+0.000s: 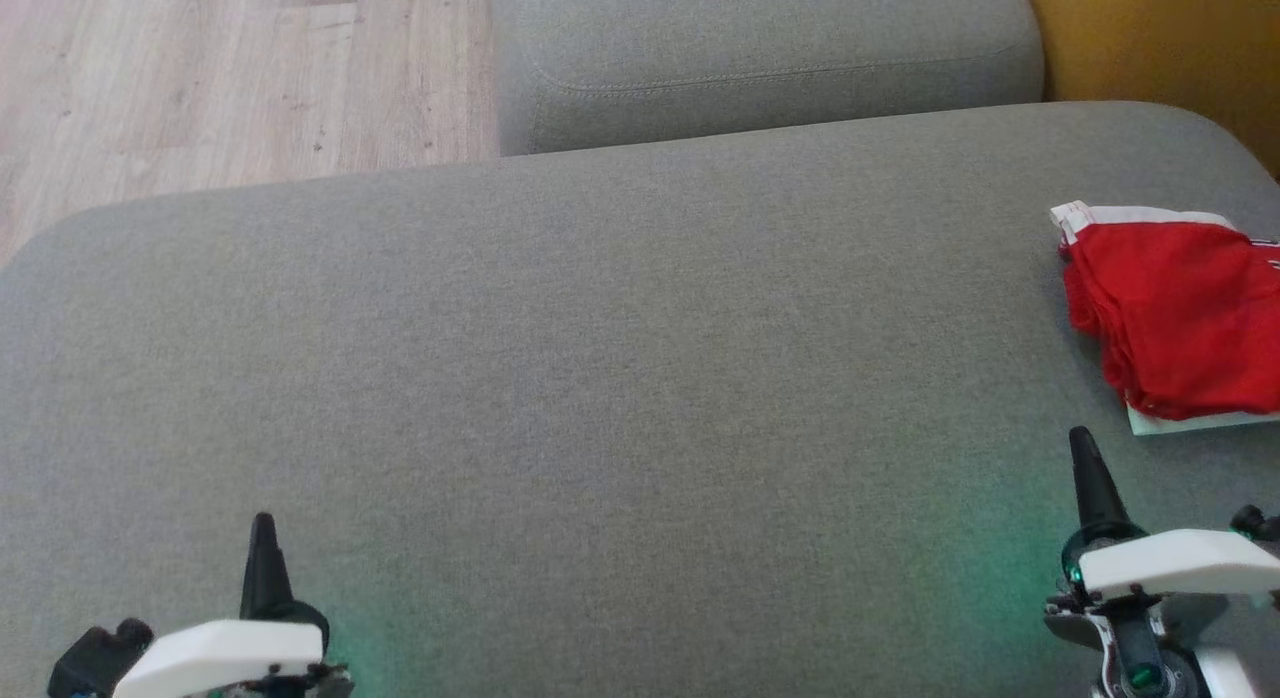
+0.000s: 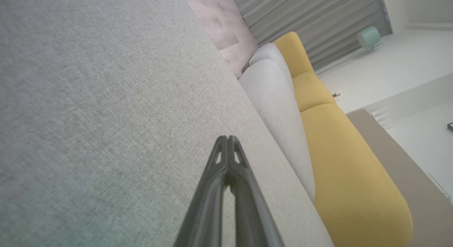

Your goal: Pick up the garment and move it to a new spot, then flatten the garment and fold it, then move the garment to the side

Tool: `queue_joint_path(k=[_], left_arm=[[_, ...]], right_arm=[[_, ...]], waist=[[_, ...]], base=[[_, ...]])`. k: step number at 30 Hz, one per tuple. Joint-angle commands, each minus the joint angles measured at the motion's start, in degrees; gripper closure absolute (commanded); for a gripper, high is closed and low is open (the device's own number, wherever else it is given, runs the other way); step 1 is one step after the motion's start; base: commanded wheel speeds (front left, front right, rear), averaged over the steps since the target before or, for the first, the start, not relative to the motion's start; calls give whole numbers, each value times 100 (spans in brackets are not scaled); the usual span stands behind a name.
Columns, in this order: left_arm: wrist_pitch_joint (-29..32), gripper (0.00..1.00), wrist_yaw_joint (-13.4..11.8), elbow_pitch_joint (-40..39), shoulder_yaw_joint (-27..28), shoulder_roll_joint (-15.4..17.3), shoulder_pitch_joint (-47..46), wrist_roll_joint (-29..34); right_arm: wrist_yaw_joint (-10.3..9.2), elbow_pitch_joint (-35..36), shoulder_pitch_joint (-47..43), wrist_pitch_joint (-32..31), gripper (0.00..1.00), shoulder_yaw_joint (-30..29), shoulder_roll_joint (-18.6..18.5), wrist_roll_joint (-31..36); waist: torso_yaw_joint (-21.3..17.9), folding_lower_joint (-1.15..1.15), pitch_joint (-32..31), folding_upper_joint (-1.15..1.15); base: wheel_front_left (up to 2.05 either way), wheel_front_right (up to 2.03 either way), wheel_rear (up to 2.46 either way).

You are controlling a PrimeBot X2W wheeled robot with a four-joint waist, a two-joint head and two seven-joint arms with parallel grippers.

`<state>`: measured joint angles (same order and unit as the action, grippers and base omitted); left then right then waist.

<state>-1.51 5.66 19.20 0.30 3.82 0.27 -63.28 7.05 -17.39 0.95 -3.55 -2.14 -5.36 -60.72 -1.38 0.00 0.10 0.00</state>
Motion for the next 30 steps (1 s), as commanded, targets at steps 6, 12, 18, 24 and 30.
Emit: queue_joint_path(k=[6, 12, 18, 24, 30], left_arm=[[121, 100, 69, -253, 241, 8, -337, -453], [219, 100, 85, -291, 296, -6, -382, -804], [318, 100, 102, -328, 352, -21, -427, -1158], [417, 100, 118, -366, 407, -36, -472, -1511], [515, 100, 135, -404, 463, -51, -517, -1864]], right_arm=[[29, 237, 358, -52, 100, -22, 30, -509], [32, 251, 382, -87, 100, -83, 61, -889], [34, 265, 406, -122, 100, -143, 93, -1272], [36, 280, 430, -157, 100, -204, 125, -1654], [38, 294, 454, -193, 100, -265, 156, -2036]], waist=[[19, 0, 1, 0], [36, 0, 2, 0], [53, 0, 3, 0], [71, 0, 4, 0], [88, 0, 5, 0]], base=[[0, 0, 0], [0, 0, 0], [0, 0, 0], [0, 0, 0], [0, 0, 0]])
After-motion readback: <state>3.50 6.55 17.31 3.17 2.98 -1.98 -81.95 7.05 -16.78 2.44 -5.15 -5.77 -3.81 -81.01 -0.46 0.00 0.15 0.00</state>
